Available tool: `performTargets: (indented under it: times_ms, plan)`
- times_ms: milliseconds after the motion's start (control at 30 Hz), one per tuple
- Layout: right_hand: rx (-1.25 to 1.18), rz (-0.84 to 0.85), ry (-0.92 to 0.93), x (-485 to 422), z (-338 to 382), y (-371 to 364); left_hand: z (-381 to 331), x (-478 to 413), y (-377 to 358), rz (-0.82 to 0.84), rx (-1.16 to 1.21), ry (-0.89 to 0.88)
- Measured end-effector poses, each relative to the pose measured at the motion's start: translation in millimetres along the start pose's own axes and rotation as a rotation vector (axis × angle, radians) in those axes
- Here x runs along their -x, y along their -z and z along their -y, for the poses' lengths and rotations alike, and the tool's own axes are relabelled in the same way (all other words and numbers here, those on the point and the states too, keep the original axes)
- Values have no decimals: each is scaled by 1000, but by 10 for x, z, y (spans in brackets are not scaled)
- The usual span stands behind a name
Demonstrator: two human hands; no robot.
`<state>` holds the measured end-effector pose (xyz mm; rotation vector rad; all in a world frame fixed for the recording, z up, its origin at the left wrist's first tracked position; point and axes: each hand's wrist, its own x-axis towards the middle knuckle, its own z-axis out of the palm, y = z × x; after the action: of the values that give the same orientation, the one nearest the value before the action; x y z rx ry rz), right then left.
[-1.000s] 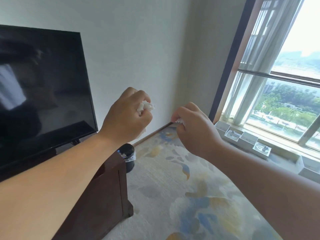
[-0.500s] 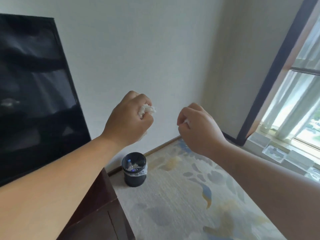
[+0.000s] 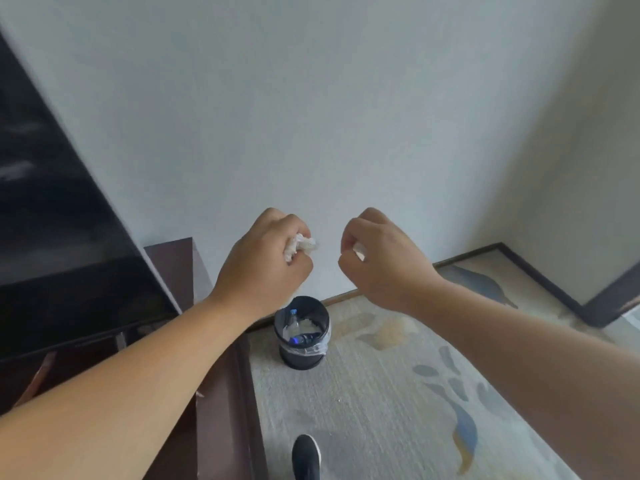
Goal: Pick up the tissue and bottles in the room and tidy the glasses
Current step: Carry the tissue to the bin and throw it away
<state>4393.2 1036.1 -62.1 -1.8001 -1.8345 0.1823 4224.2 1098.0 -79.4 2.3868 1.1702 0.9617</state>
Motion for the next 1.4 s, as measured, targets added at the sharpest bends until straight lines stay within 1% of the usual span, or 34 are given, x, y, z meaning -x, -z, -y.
performTargets:
  times_ms: [100, 200, 300, 367, 500, 633, 833, 1000, 1100, 1400]
  plan:
    - [-13, 105, 12, -478, -381, -362, 439, -400, -423, 43, 17, 51]
    - [-32, 191, -12, -933, -769, -683, 838, -753, -872, 135, 25, 114]
    - [-44, 258, -53, -1284, -1157, -1067, 1224, -930, -1307, 240, 12, 177]
    - [-55, 323, -58, -1443, -1406, -1391, 1494, -1002, -1558, 274, 5, 241]
    - [-96, 442, -51, -1697, -1869, -2095, 1991, -1098, -1999, 299, 0, 356]
    - [-121, 543, -79, -1913, -2226, -2743, 2444, -1089, -2451, 284, -23, 531]
    - [-131, 648, -95, -2152, -2644, -3554, 3031, -992, -3077, 330, -41, 694]
    - [-109, 719, -109, -2265, -2875, -4016, 3394, -890, -3494, 312, -51, 779]
    - [-92, 732, -116, -2304, -2994, -4218, 3567, -881, -3714, 309, -40, 811]
    - [-145, 801, -158, -2422, -3272, -4541, 3851, -1012, -4181, 344, -105, 858]
